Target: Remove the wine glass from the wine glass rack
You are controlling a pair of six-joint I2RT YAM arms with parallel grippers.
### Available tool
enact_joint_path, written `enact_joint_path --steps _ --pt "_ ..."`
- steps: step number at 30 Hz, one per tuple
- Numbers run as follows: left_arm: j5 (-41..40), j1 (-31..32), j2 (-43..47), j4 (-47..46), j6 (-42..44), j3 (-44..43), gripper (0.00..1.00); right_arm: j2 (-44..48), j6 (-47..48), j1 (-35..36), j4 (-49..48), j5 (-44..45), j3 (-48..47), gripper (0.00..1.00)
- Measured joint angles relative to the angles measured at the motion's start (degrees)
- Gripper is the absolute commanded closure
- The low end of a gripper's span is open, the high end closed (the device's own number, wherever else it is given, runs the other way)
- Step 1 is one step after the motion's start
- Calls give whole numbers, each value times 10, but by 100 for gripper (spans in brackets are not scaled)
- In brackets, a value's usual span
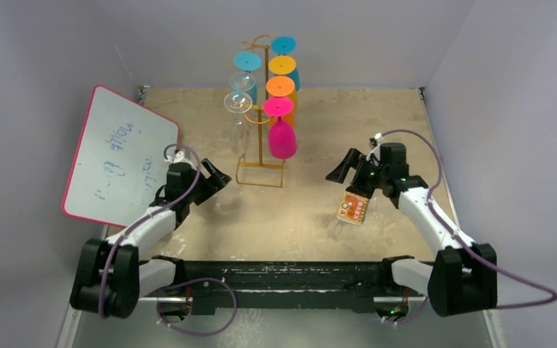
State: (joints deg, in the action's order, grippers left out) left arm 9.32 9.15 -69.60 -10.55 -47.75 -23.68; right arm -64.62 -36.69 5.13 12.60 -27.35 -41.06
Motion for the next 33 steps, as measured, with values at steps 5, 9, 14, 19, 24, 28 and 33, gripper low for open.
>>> enact_joint_path --steps 5,9,14,19,24,28,33 --pt "-37 0 106 85 6 2 12 -75 2 82 -8 58 3 0" --pt "-54 0 177 151 9 0 7 -133 -2 119 -21 99 3 0" --pt "-64 0 234 228 13 -30 7 -175 -31 122 -23 167 7 0" --pt "-64 0 269 284 26 -75 7 -176 -78 115 -16 246 1 0" --pt "-57 0 313 326 36 -94 7 -166 -121 92 19 313 -1 0" --pt "-56 0 326 371 47 -120 6 -155 -125 85 65 349 -1 0" --pt "-76 0 336 410 73 -173 5 -131 -88 92 75 323 3 0"
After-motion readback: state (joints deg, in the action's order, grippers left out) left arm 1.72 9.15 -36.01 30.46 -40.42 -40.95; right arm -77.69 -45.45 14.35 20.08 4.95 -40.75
